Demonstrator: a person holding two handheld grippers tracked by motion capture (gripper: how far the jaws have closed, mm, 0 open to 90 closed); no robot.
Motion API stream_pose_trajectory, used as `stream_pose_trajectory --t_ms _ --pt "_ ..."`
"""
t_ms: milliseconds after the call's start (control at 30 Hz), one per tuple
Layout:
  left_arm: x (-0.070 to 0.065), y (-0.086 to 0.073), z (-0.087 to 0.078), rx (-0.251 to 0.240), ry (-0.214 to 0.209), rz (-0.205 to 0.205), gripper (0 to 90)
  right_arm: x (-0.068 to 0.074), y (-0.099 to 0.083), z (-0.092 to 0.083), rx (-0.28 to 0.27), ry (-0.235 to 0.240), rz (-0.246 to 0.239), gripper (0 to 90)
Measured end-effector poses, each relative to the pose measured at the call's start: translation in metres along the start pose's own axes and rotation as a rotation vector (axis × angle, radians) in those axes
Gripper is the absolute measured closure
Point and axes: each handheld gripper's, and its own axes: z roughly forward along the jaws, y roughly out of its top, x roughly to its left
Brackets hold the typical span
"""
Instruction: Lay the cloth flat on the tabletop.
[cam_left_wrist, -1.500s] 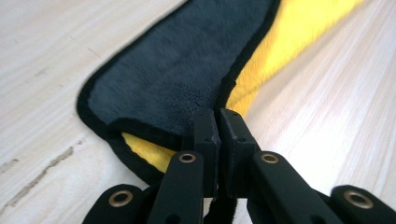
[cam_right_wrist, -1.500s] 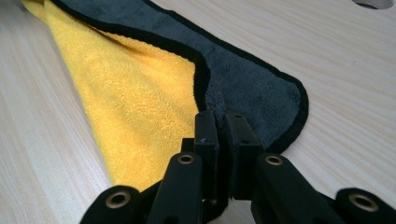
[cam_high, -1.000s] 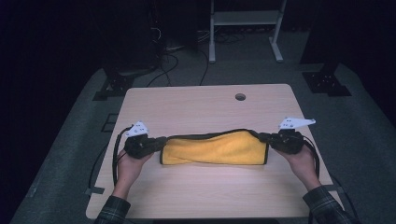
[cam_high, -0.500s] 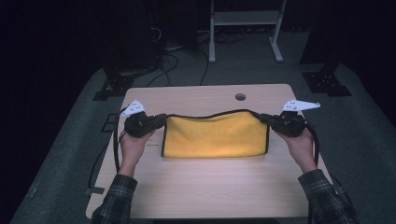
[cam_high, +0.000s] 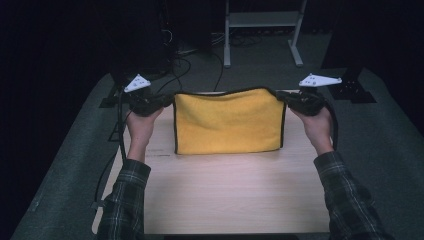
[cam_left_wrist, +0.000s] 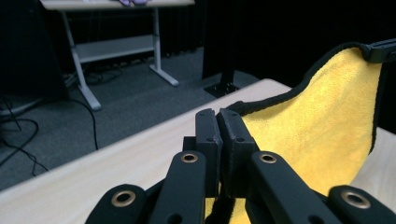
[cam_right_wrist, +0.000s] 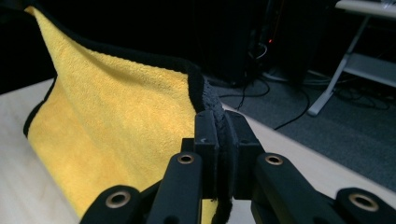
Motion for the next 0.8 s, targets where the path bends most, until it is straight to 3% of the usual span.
stream_pose_trajectory --t_ms 67,200,300,433,633,800 --pt "0.001 0.012 -0.002 -0.032 -0.002 -0.003 86.4 -0.003 0.012 0.0 -0.023 -0.009 -0.007 83.5" --pt "-0.003 0.036 -0.014 -0.093 0.002 0.032 86.4 -0.002 0.04 -0.011 -0.104 -0.022 -0.042 83.7" --pt "-0.009 0.042 -0.022 -0.12 -0.009 0.053 86.4 0.001 0.049 -0.021 -0.144 -0.015 -0.066 83.6" --pt "-0.016 0.028 -0.023 -0.106 -0.029 0.062 86.4 0.001 0.034 -0.022 -0.132 0.016 -0.058 83.5" --pt "-0.024 0.003 -0.027 -0.062 -0.05 0.062 86.4 0.007 -0.001 -0.017 -0.051 0.074 -0.042 83.3" --pt "-0.032 -0.014 -0.037 -0.034 -0.074 0.061 86.3 0.011 -0.018 -0.016 -0.016 0.11 -0.032 83.1"
